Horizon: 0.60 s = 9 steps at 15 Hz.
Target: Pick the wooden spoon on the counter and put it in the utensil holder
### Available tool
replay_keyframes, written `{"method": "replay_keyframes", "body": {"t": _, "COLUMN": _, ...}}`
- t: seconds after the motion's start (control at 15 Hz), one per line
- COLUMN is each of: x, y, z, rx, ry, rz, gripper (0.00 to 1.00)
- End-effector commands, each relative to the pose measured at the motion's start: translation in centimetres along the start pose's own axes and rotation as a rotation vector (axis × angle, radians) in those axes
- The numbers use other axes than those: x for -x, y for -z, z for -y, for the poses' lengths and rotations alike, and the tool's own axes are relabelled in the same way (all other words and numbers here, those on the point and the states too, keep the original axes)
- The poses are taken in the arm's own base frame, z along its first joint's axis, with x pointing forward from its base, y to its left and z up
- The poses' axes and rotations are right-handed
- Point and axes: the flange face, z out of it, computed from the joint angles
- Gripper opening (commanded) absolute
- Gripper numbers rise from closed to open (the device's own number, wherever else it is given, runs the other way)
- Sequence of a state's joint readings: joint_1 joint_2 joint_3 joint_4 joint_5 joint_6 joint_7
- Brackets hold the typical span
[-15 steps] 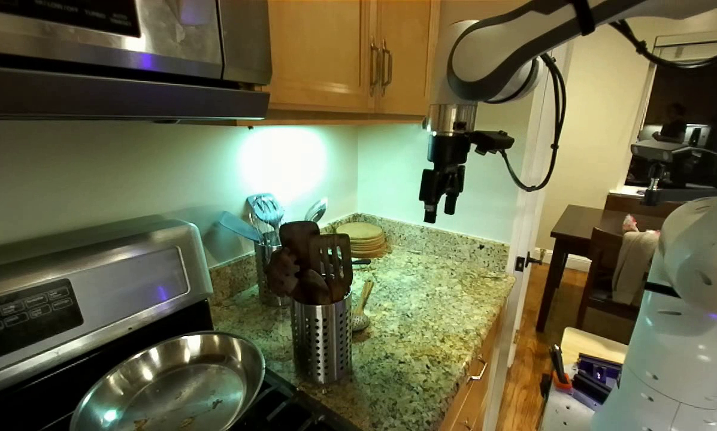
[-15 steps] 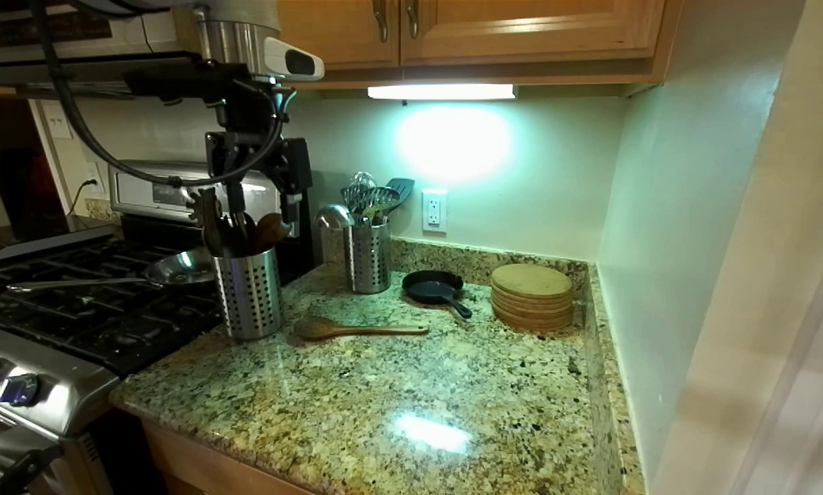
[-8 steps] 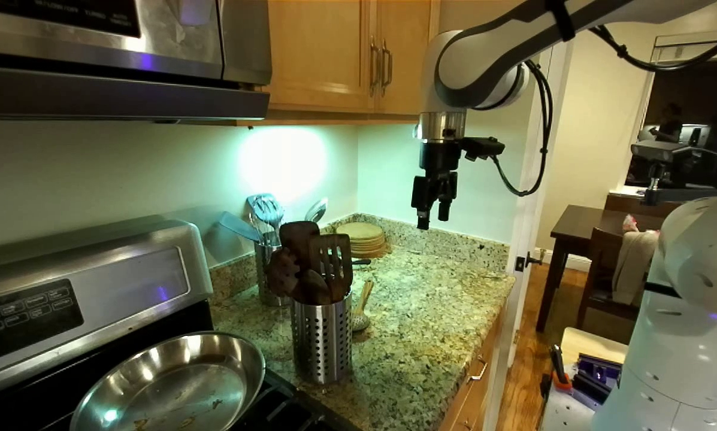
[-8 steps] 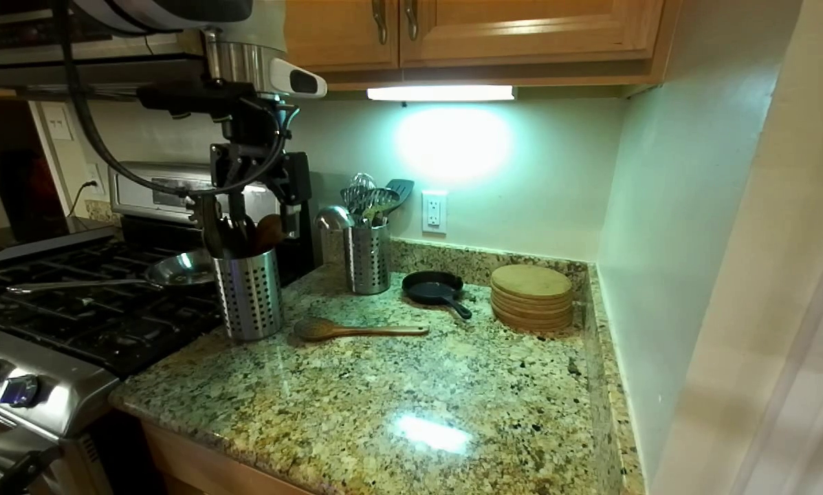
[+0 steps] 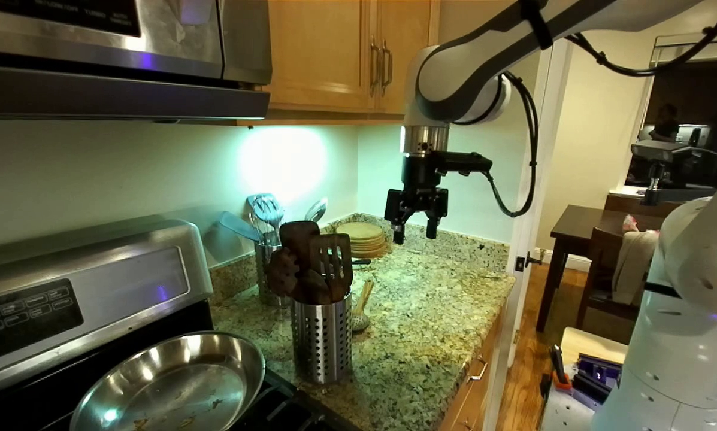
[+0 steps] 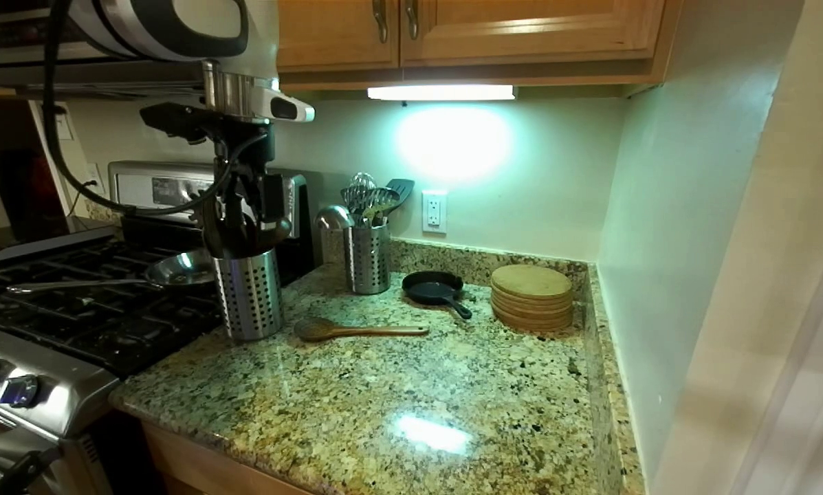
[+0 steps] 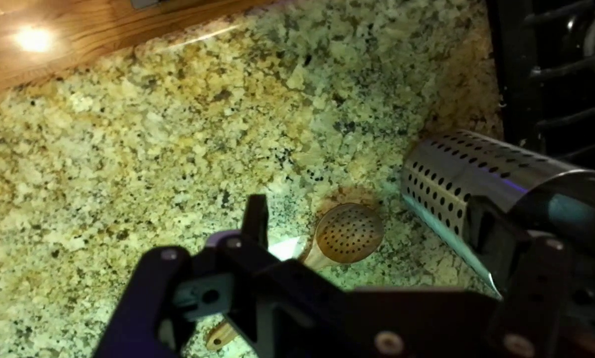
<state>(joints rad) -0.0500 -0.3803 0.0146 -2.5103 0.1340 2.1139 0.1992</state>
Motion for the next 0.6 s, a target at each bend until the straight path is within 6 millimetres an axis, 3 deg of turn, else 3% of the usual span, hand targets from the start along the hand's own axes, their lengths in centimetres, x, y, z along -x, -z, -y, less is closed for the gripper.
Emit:
{"method": "replay_keyframes", "body": {"t": 0.0, "x": -0.2, "y": -1.7, "z": 1.9, "rx": -0.041, "ry": -0.192, "rz": -0.033, "gripper": 1.00}}
{"method": "replay_keyframes", "body": {"t": 0.53, "x": -0.2, "y": -6.1, "z": 2.8, "rx": -0.044, "ry": -0.569, "rz": -0.109, "gripper": 1.00}}
